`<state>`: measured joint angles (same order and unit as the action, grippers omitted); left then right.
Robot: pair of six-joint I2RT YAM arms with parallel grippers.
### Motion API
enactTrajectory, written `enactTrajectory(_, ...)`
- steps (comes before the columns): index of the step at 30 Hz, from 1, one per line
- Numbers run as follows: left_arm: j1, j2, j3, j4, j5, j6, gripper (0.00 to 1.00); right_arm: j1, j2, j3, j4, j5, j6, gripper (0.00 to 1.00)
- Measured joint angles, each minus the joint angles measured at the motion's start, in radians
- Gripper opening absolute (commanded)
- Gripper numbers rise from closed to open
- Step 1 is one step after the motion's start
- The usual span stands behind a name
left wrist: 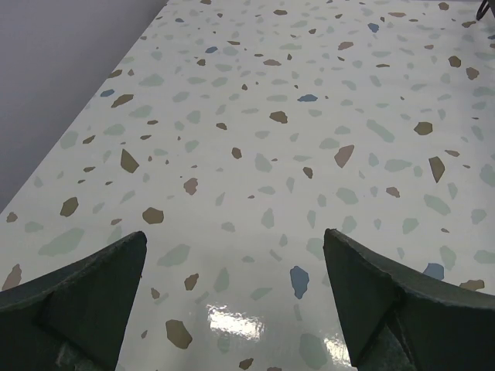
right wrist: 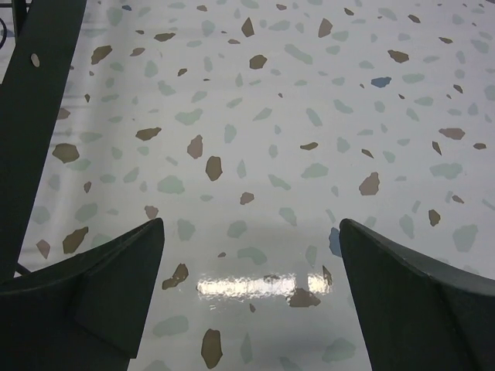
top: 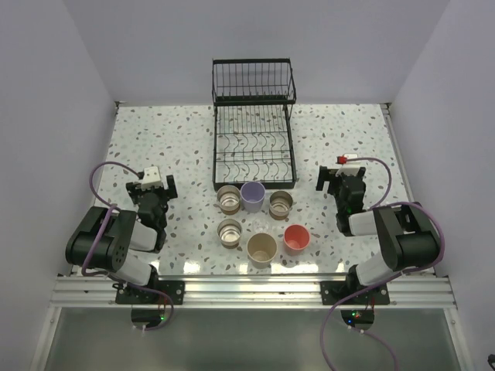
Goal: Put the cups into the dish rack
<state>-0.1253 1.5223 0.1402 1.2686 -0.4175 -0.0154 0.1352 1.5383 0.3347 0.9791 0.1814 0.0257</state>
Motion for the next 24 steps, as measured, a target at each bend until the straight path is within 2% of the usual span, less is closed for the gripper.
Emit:
enactTrajectory(21, 0.0, 0.0, 0.0, 0.0, 0.0, 0.0, 1.0, 0.0, -0.002, 0.0, -0.002, -0.016, -0.004, 0.98)
enactTrajectory(24, 0.0, 0.0, 0.0, 0.0, 0.0, 0.0, 1.0, 0.0, -0.037, 0.029, -0.101, -0.016, -0.005, 0.98)
